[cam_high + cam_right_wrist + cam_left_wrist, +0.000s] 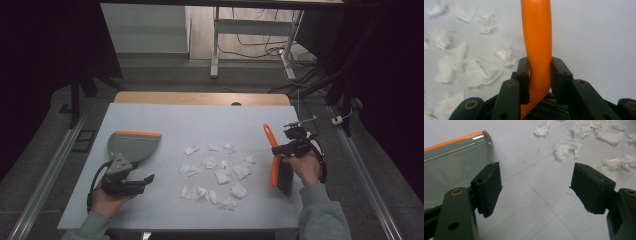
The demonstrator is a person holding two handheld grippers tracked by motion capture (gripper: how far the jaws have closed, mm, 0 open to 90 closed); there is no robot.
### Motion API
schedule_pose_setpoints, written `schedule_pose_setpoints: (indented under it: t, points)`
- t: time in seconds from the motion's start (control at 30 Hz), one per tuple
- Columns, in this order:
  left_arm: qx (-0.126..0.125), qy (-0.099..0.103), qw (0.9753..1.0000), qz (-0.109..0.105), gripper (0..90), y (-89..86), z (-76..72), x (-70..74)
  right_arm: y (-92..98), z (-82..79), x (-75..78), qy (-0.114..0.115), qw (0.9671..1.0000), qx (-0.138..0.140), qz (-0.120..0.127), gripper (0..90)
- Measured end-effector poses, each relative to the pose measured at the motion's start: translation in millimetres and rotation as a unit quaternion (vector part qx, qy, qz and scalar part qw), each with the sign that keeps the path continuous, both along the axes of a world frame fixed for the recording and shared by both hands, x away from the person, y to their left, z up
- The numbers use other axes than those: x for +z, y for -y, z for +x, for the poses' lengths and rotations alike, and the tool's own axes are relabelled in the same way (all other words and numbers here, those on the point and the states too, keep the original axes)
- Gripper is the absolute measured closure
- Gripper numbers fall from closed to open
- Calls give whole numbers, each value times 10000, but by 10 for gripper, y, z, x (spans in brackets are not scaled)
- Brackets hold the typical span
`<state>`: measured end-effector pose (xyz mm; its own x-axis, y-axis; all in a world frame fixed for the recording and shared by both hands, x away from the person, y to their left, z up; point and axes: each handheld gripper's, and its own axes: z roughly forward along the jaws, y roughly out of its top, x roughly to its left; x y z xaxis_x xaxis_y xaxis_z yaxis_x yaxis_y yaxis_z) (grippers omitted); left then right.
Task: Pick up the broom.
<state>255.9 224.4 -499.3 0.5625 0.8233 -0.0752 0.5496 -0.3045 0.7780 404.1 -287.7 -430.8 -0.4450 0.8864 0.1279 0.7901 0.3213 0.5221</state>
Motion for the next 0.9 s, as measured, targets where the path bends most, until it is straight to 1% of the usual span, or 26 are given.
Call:
schedule_pose_setpoints:
  t: [0.03, 0.07, 0.1, 0.13, 0.17, 0.2, 0.23, 0.27, 0.3, 0.4, 0.47, 0.57, 0.63, 0.77, 0.83, 0.9]
  points:
    - [-2, 4, 10000, 3, 252, 8, 1, 0, 0, -19, 22, 48, 10000, 2, 56, 714]
    - [-10, 6, 10000, 5, 252, 14, 3, 1, -7, -49, 54, 143, 9996, 1, 245, 713]
    - [-11, 4, 10000, 9, 252, 19, 3, 3, -7, -49, 54, 143, 9996, 1, 245, 713]
    - [-14, 10, 10000, 9, 252, 23, 4, 6, -17, -61, 68, 174, 9994, 29, 305, 714]
    - [-16, 19, 10000, 2, 253, 27, 4, 9, -47, -95, 94, 374, 9984, 36, 429, 714]
    - [-16, 28, 10000, 4, 253, 30, 4, 13, -47, -95, 94, 374, 9984, 36, 429, 714]
    - [-13, 38, 10000, 8, 253, 32, 3, 16, -63, -120, 115, 524, 9975, 48, 465, 714]
    - [-4, 51, 10000, 9, 253, 35, 2, 18, -76, -135, 128, 590, 9965, 110, 578, 714]
    - [5, 57, 10000, 7, 254, 38, 3, 19, -81, -143, 134, 616, 9950, 199, 760, 714]
    - [18, 66, 10000, 3, 255, 51, 3, 27, -78, -163, 126, 649, 9898, 359, 1218, 714]
    - [13, 86, 10000, 5, 256, 64, -3, 37, -75, -183, 118, 731, 9874, 429, 1334, 714]
    - [13, 94, 10000, 8, 259, 96, -1, 48, -65, -212, 108, 779, 9838, 478, 1542, 714]
    - [1, 92, 10000, 16, 259, 127, 4, 56, -66, -229, 105, 773, 9804, 515, 1739, 714]
    - [-25, 114, 9999, 40, 259, 187, 6, 74, -99, -269, 131, 861, 9759, 530, 1935, 714]
    - [-36, 118, 9999, 41, 260, 207, 7, 85, -141, -285, 144, 897, 9751, 553, 1951, 714]
    - [-32, 128, 9999, 28, 261, 227, 10, 96, -186, -300, 153, 954, 9733, 566, 2009, 713]
